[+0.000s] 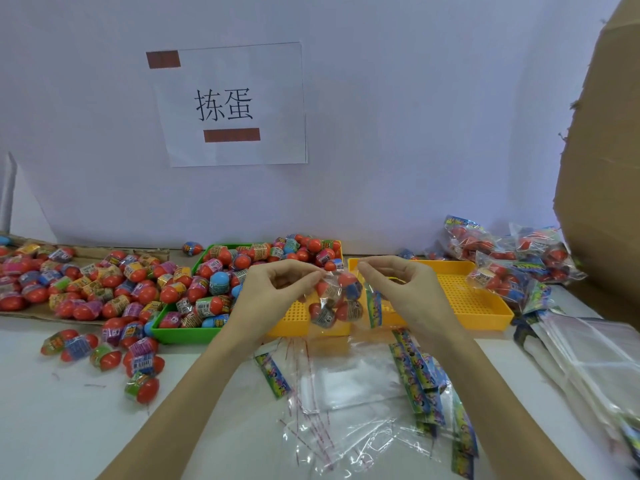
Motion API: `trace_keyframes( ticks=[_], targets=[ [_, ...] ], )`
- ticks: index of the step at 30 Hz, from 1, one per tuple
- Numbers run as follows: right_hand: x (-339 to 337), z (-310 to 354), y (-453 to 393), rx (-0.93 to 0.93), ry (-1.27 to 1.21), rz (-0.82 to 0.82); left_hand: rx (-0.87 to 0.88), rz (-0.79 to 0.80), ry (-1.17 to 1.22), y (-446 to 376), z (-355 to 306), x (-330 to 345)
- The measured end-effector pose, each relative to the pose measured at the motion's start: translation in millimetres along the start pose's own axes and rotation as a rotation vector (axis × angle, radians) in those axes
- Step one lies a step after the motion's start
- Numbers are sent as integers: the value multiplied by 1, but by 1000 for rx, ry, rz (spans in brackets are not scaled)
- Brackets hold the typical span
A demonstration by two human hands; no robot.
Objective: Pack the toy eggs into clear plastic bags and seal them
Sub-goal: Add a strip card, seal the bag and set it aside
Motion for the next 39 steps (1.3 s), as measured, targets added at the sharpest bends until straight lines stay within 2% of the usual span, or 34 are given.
trace_keyframes(
  ticks=[6,9,11,15,18,21,24,28,33,35,37,39],
  targets=[
    [-1,-7,-1,90,-110,-10,-13,10,40,-2,-2,-3],
    [-2,-5,-1,76,-110,-36,-48,0,84,-2,2,-1],
    [2,-5,-1,64,-90,-12,-103,-35,170,-3,7,-3],
    [6,-11,-2,122,-2,107,-180,-93,509,-5,15,-11],
    [8,-12,-2,81,55,102,-183,-95,563,-4,15,-11],
    [3,-10,-2,41,-77,5,-189,19,547,-4,15,1],
    [-2,-11,-3,35,-174,-28,-221,176,411,-3,16,14],
    [-7,-8,-2,31,-94,-22,-134,129,192,-4,12,9],
    [-10,-4,-2,19,-13,-52,-74,163,93,-5,8,3],
    [-2,-6,-2,83,-179,-39,-38,174,86,-3,6,4],
    [8,-8,-1,198,-381,50,-13,200,104,-3,7,7],
    [12,-8,2,267,-405,135,2,213,104,-4,8,10]
  ],
)
Point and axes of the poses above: each hand's wrist, its own y-axis away from the middle knuckle, its own x-axis out of the palm, z = x × y, the point moved 6 cm from there along -y, towards the middle knuckle, and after that the axes turned 6 degrees about z, right-handed, at the moved point
